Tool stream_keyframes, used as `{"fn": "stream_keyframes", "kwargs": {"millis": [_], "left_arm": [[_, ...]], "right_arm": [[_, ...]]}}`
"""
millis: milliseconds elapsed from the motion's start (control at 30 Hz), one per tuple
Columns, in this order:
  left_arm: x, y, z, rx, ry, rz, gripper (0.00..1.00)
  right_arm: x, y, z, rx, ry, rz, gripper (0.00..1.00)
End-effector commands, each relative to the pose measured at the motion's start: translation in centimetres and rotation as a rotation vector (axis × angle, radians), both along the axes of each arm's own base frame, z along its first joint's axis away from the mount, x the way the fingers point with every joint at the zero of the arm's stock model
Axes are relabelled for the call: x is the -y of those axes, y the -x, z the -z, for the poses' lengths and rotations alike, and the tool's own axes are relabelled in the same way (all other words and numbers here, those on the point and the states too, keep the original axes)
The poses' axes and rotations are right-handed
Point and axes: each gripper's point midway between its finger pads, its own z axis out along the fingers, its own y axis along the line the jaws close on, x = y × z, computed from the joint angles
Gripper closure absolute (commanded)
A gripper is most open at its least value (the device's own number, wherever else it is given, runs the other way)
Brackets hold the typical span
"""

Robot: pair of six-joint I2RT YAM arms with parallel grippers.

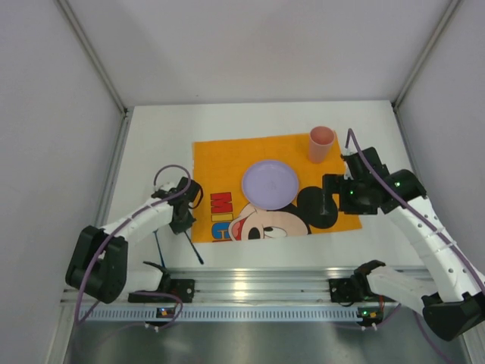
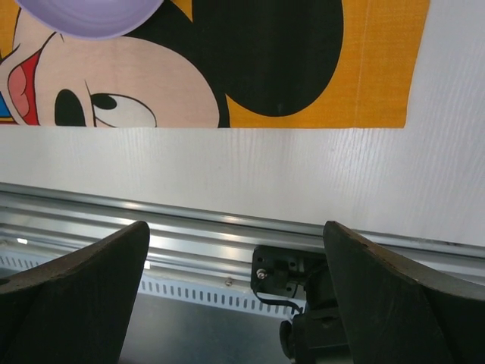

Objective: Set the dinner table for one person

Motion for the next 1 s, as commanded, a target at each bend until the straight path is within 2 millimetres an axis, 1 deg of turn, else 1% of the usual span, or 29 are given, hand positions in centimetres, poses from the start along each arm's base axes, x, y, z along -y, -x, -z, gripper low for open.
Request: {"fn": "stream_keyframes", "kwargs": {"millis": [0, 33, 67, 100, 133, 167, 200, 233, 267, 300, 333, 367, 400, 467, 500, 533, 567, 600, 633, 667, 700, 733, 767, 800, 833, 867, 900, 933, 967], "left_arm": [[-1.0, -3.0, -3.5, 0.081, -0.084, 0.031, 1.00], [-0.5, -4.8, -5.8, 0.134, -0.081, 0.038, 1.00], [-0.9, -5.1, -6.7, 0.128, -0.113, 0.064, 1.00], [-0.8, -5.7, -7.8, 0.142, -0.118, 0.076, 1.00], [-0.2, -7.3, -9.9, 0.190, -0.108, 0.089, 1.00], [0.0, -7.7, -10.6, 0.184, -0.113, 0.120, 1.00], [0.4, -8.3, -11.6, 0.201, -0.105, 0.138, 1.00], [1.2, -9.7, -13.5, 0.252, -0.080, 0.154, 1.00], [1.6, -10.3, -14.1, 0.259, -0.074, 0.185, 1.00], [2.5, -10.8, -14.7, 0.270, -0.038, 0.209, 1.00], [3.2, -11.8, -16.3, 0.307, -0.015, 0.221, 1.00], [3.7, -12.3, -16.4, 0.306, -0.003, 0.232, 1.00], [4.6, -13.1, -17.7, 0.334, 0.035, 0.242, 1.00], [5.9, -14.2, -18.0, 0.340, 0.078, 0.249, 1.00], [6.6, -14.7, -18.5, 0.353, 0.102, 0.254, 1.00], [7.7, -15.7, -19.1, 0.369, 0.142, 0.266, 1.00], [8.5, -16.1, -19.6, 0.379, 0.165, 0.273, 1.00], [9.2, -16.9, -20.9, 0.410, 0.187, 0.277, 1.00], [10.3, -17.3, -20.7, 0.397, 0.218, 0.292, 1.00], [11.2, -17.6, -21.3, 0.406, 0.241, 0.302, 1.00], [12.1, -18.3, -22.7, 0.437, 0.265, 0.316, 1.00], [13.0, -18.4, -22.5, 0.424, 0.286, 0.331, 1.00], [14.0, -18.5, -22.9, 0.427, 0.308, 0.344, 1.00], [14.7, -18.9, -23.9, 0.449, 0.326, 0.353, 1.00], [15.3, -19.1, -23.8, 0.441, 0.336, 0.360, 1.00], [16.4, -18.9, -24.0, 0.437, 0.369, 0.375, 1.00], [17.0, -19.1, -24.8, 0.451, 0.387, 0.381, 1.00], [17.5, -19.1, -24.7, 0.444, 0.397, 0.389, 1.00], [18.2, -19.1, -24.9, 0.447, 0.409, 0.399, 1.00]], "right_arm": [[-0.8, -1.0, -2.0, 0.067, -0.027, -0.030, 0.02], [-1.1, -1.0, -2.1, 0.069, -0.037, -0.035, 0.02], [-1.3, -1.2, -2.3, 0.076, -0.048, -0.040, 0.02], [-2.1, -0.9, -2.4, 0.061, -0.088, -0.068, 0.02], [-2.8, -1.2, -2.7, 0.074, -0.116, -0.088, 0.02], [-3.4, -1.1, -2.7, 0.068, -0.141, -0.110, 0.02], [-4.4, -0.7, -2.9, 0.054, -0.197, -0.147, 0.02], [-5.1, -0.9, -3.1, 0.063, -0.225, -0.173, 0.02], [-5.7, -0.8, -3.2, 0.055, -0.252, -0.196, 0.02], [-6.9, -0.2, -3.6, 0.038, -0.318, -0.249, 0.02], [-7.7, -0.4, -3.9, 0.044, -0.353, -0.277, 0.02], [-8.4, -0.4, -4.3, 0.043, -0.388, -0.299, 0.02], [-9.3, 0.0, -4.9, 0.037, -0.440, -0.333, 0.02], [-10.4, -0.8, -6.1, 0.079, -0.502, -0.345, 0.02], [-11.1, -0.6, -6.8, 0.092, -0.551, -0.368, 0.02], [-12.0, -1.5, -8.2, 0.148, -0.609, -0.370, 0.02], [-12.5, -1.7, -8.2, 0.154, -0.642, -0.370, 0.02], [-13.2, -1.6, -8.9, 0.162, -0.694, -0.393, 0.02], [-14.2, -2.6, -10.3, 0.213, -0.762, -0.391, 0.03], [-14.7, -2.9, -9.7, 0.205, -0.790, -0.382, 0.03], [-15.1, -3.4, -10.0, 0.216, -0.819, -0.377, 0.03], [-15.9, -4.4, -10.6, 0.243, -0.857, -0.369, 0.04], [-16.3, -5.0, -10.4, 0.243, -0.863, -0.363, 0.05], [-16.8, -5.8, -9.6, 0.230, -0.853, -0.350, 0.05], [-17.3, -6.5, -9.9, 0.246, -0.861, -0.356, 0.06], [-17.7, -7.0, -10.3, 0.255, -0.862, -0.360, 0.06], [-18.5, -7.7, -9.5, 0.239, -0.847, -0.354, 0.07], [-18.9, -8.1, -9.5, 0.251, -0.841, -0.361, 0.08], [-19.4, -8.6, -10.1, 0.268, -0.835, -0.367, 0.09]]}}
